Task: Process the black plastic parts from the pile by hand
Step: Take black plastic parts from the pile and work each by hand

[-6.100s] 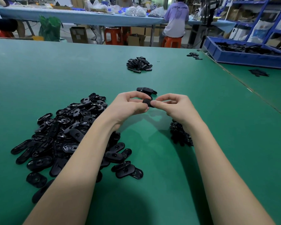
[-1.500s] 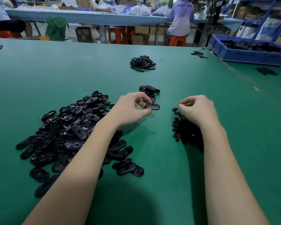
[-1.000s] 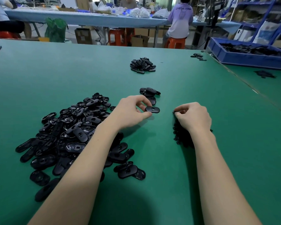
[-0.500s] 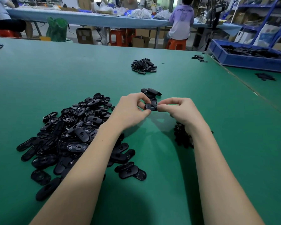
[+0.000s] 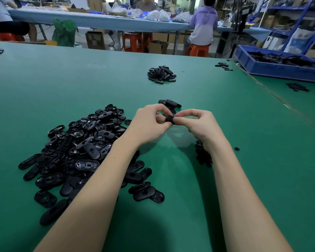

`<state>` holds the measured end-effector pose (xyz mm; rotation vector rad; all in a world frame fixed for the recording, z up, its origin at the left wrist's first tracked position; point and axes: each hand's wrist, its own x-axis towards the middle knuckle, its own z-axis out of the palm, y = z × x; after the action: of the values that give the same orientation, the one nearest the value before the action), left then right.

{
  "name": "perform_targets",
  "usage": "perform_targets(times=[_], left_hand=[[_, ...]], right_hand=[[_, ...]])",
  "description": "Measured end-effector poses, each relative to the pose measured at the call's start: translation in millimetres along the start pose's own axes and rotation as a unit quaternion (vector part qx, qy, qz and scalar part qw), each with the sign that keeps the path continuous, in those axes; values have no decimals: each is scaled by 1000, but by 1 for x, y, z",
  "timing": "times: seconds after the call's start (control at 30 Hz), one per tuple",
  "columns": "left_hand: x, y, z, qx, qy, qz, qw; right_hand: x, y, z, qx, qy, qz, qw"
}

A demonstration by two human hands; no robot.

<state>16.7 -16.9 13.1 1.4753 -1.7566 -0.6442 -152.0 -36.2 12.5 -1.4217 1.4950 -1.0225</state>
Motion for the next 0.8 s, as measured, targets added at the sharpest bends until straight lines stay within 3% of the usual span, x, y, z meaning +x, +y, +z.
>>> perform_targets(times=[0.27,0.8], left_hand=[[3,-2,-4,-105,-17,-51,993],[6,-5,-2,-146,-3,-87,986]], right_hand=[[-4,-1,-6,16,-33,17,999],[1,0,3,21,-36,-45,998]])
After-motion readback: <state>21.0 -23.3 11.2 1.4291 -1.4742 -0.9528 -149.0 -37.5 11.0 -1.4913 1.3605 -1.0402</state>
